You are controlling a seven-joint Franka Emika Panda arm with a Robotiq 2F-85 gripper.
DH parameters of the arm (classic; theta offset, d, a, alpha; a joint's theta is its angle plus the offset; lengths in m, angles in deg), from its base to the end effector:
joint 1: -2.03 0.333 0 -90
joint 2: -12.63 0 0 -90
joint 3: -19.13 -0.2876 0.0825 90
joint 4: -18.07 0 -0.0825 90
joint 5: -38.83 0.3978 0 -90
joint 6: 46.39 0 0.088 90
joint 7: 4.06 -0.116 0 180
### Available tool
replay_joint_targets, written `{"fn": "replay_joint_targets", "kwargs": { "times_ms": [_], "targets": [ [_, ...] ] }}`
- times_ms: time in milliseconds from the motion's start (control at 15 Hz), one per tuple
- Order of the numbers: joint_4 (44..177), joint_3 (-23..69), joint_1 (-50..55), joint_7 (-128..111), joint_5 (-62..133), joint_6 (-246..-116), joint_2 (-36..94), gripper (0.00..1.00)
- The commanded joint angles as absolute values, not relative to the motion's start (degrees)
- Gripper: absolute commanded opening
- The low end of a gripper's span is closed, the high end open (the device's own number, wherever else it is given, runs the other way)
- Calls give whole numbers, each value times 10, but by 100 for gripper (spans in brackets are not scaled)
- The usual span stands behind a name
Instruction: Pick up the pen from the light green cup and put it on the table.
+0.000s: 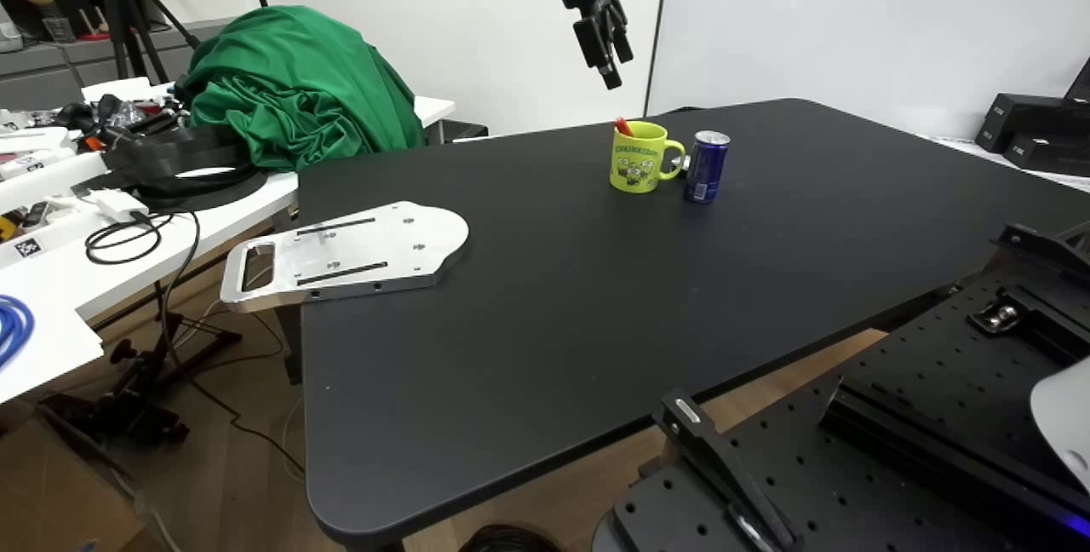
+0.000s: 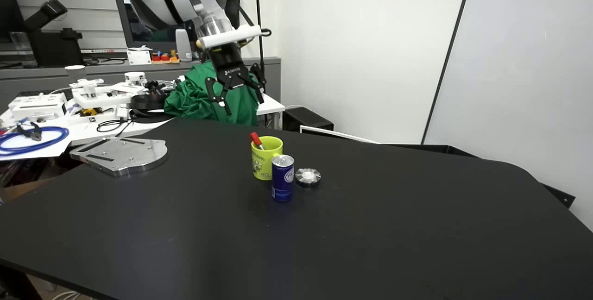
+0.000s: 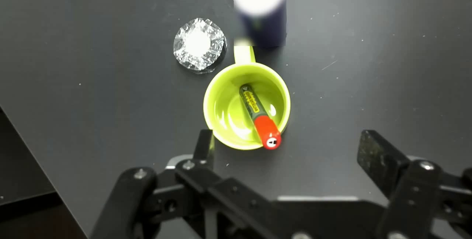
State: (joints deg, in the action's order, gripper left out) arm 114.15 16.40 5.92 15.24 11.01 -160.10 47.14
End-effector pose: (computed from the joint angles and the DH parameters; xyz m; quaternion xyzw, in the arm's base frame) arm 0.6421 0.0395 0.1962 0.9107 0.3386 -0.1614 0.1732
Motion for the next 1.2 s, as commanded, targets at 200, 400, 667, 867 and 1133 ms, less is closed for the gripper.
{"fn": "replay_joint_targets", "kwargs": {
  "times_ms": [200,400,667,867,1133],
  "targets": [
    [1144,174,62,152,113,-1597,488,100],
    [1143,175,62,152,114,-1594,488,100],
    [1132,184,72,140,91,-1600,497,100],
    [1117,191,79,135,68,-1604,512,100],
    [1104,192,81,137,57,-1610,534,100]
  ]
}}
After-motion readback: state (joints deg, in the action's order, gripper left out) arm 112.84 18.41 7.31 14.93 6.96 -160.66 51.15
